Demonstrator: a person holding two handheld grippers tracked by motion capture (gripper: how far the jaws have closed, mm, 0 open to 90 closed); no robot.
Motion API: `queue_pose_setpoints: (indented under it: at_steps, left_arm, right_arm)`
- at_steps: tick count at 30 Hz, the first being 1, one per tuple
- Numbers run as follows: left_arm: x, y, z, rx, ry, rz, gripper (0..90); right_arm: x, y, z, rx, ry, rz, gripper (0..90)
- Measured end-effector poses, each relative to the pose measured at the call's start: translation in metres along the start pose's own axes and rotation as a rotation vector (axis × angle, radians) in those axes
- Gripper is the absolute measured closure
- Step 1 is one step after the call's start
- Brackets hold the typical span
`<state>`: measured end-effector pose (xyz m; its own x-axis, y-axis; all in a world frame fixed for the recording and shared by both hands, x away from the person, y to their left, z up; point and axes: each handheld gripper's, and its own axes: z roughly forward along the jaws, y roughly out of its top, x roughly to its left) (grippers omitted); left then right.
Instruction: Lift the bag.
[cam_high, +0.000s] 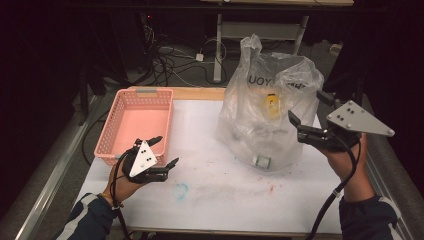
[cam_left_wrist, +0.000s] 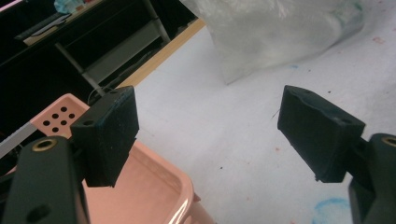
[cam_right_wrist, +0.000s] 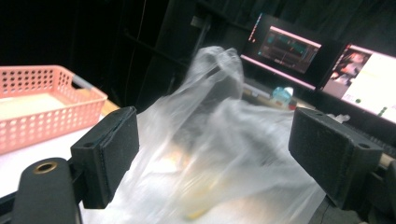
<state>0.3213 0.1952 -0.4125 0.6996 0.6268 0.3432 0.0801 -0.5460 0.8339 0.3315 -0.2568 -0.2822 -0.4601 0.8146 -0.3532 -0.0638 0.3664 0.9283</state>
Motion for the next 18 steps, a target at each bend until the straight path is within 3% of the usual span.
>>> queue_pose_setpoints:
  at_steps: [5,12,18]
  left_arm:
    - [-0.004,-0.008,-0.003,0.014,0.015,0.010,17.7]
    - [-0.007,-0.020,-0.005,0.027,0.011,-0.020,17.6]
    - [-0.014,-0.031,-0.009,0.053,0.023,-0.003,17.5]
  right_arm:
    - [0.014,-0.022,0.001,0.030,0.058,0.006,17.1]
    - [0.030,-0.057,-0.002,0.077,0.113,0.032,18.0]
    - [0.042,-0.085,-0.005,0.097,0.150,0.055,17.5]
